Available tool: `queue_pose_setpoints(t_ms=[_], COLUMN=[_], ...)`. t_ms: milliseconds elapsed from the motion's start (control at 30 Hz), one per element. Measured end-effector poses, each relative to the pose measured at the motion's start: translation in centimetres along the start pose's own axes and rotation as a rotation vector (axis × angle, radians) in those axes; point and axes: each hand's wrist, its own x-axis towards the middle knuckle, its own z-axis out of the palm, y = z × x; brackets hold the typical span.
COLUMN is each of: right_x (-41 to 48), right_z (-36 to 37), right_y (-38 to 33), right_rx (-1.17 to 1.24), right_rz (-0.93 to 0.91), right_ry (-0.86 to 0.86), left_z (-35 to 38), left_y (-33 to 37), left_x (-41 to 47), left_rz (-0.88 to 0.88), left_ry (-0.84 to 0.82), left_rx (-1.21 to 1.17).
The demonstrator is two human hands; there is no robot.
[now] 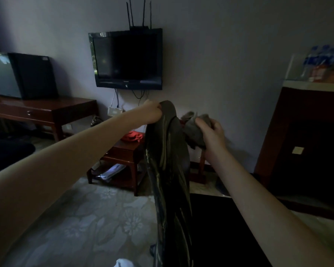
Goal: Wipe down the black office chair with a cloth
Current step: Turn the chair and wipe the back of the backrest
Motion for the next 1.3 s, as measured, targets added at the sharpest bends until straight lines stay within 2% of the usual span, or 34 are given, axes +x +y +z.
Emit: queue_pose_setpoints(t_ms=[100, 333, 433, 567, 767, 1300], right_x=[1.9, 5.3, 6.4, 7.0, 7.2, 0.6], right_z=[0.1, 5.7, 6.8, 7.0, 6.4, 4.9], right_y=[0.8, 1.2, 2.4, 3.7, 3.7, 4.4], right_rx=[-0.003, -0.088, -0.193, -0.200, -0.311, -0.342], right_rz=[0.018, -0.116, -0.167, -0.076, -0.173, -0.441], right_ry=[-0.035, -0.115, -0.171, -0.287, -0.341, -0.468], left_z=[1.0, 1.1, 1.1, 1.2, 0.9, 0.9], left_y=[-0.2, -1.3, -1.5, -2.1, -1.9, -1.8], left_x=[1.2, 2.4, 3.2, 3.8, 4.8, 4.7], left_rz=[-0.043, -0.070, -0.070, -0.079, -0.071, -0.089], left_ry=[-0.004, -0.012, -0.014, -0.031, -0.058, -0.012], left_rx=[-0.015, -0.224, -0.239, -0.262, -0.230, -0.284])
